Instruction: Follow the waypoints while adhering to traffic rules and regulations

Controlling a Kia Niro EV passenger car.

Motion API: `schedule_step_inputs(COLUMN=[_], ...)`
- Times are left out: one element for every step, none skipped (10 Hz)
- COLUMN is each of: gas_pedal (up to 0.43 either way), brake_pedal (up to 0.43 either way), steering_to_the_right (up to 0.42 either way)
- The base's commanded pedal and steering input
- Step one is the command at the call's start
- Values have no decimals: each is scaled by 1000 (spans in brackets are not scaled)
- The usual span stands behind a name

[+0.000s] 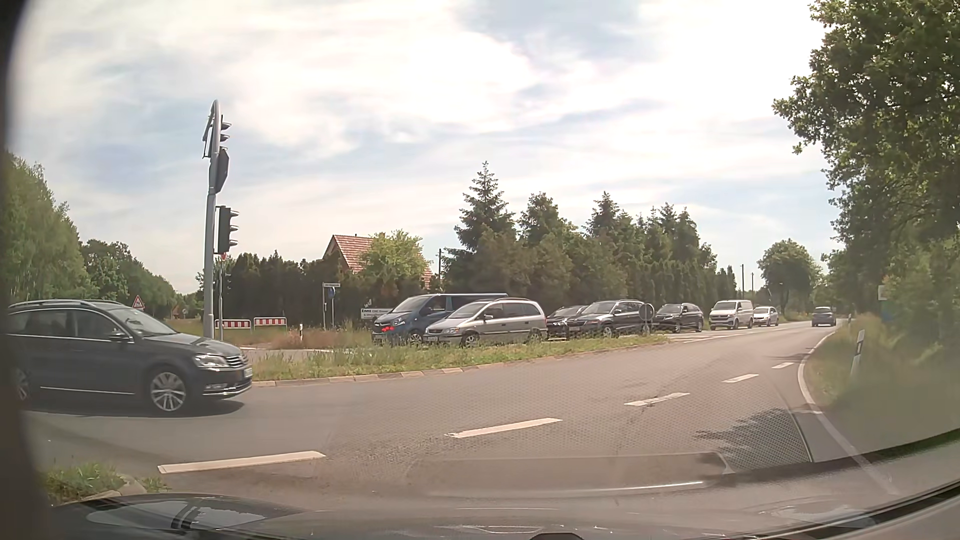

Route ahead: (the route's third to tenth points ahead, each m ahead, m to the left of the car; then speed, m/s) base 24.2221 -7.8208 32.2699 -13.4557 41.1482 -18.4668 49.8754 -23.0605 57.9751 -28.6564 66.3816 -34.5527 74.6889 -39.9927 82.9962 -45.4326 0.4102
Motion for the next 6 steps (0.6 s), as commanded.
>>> schedule_step_inputs(gas_pedal=[0,0,0,0,0,0], brake_pedal=[0,0,0,0,0,0], steering_to_the_right=[86,86,86,86,85,85])
